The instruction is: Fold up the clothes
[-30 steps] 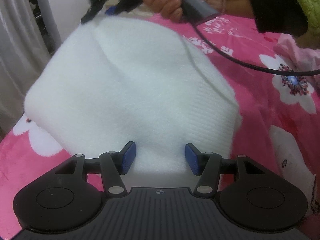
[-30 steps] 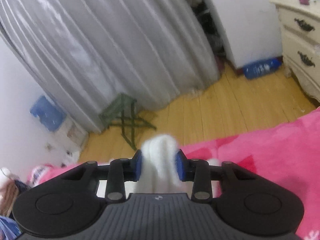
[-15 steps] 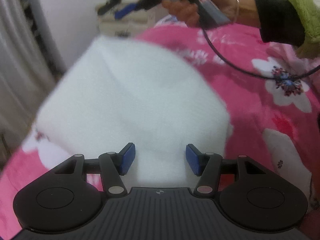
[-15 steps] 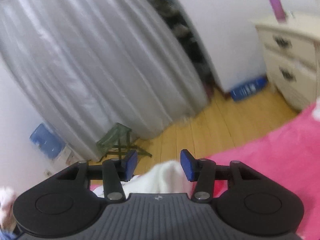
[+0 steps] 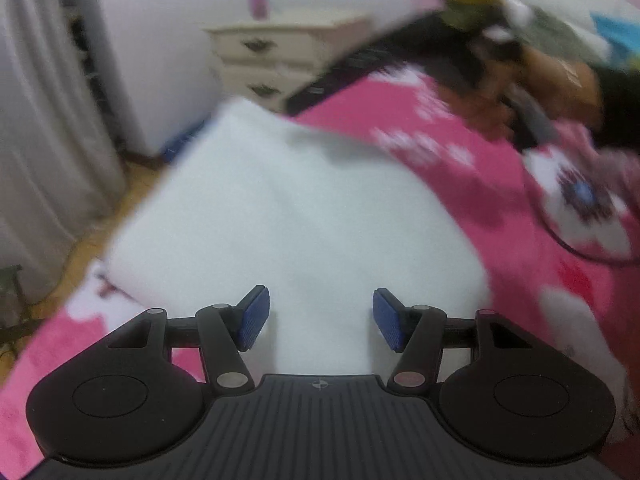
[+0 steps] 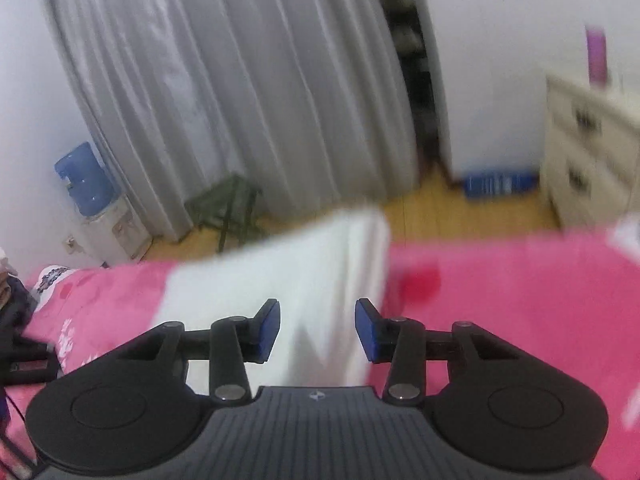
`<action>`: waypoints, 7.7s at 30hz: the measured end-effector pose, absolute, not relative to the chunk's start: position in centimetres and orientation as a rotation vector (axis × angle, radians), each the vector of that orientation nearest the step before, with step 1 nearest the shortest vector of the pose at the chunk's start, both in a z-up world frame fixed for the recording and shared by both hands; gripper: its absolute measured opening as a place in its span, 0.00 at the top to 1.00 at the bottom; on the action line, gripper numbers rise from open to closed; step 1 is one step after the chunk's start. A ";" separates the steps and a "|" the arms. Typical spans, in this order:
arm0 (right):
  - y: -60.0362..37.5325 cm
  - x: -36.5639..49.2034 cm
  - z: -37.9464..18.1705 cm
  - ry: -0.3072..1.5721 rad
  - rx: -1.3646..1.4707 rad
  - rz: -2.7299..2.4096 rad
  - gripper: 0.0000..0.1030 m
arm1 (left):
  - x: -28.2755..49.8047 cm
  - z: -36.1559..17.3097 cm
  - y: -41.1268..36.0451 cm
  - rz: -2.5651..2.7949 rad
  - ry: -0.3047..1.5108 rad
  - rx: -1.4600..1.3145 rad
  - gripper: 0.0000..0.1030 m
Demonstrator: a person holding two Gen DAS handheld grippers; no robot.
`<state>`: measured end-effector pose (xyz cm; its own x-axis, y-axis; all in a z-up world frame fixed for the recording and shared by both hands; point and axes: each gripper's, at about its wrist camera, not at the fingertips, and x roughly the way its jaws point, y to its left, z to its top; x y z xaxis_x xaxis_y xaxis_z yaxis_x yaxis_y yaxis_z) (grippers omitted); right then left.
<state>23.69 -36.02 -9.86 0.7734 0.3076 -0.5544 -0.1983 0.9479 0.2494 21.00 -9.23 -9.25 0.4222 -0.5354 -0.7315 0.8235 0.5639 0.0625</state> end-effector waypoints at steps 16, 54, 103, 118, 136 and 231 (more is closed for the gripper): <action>-31.3 25.4 -8.1 0.485 -0.089 0.108 0.58 | 28.5 -10.2 -9.9 -0.631 0.696 0.347 0.43; -27.0 29.8 -13.8 0.722 -0.221 -0.055 0.66 | 30.1 -12.3 -8.3 -0.498 0.868 0.242 0.37; -26.8 29.8 -14.2 0.676 -0.253 -0.064 0.62 | 30.8 -12.9 -7.6 -0.497 0.891 0.169 0.31; -30.1 22.8 -10.8 0.613 -0.062 0.255 0.70 | 30.8 -12.8 -6.6 -0.530 0.891 0.153 0.31; -31.0 15.2 -12.8 0.839 -0.072 0.232 0.73 | 21.7 -11.3 -5.2 -0.778 0.855 0.291 0.31; -30.2 34.0 -9.8 0.828 -0.107 0.155 0.88 | 27.2 -13.5 -9.1 -0.593 0.903 0.160 0.20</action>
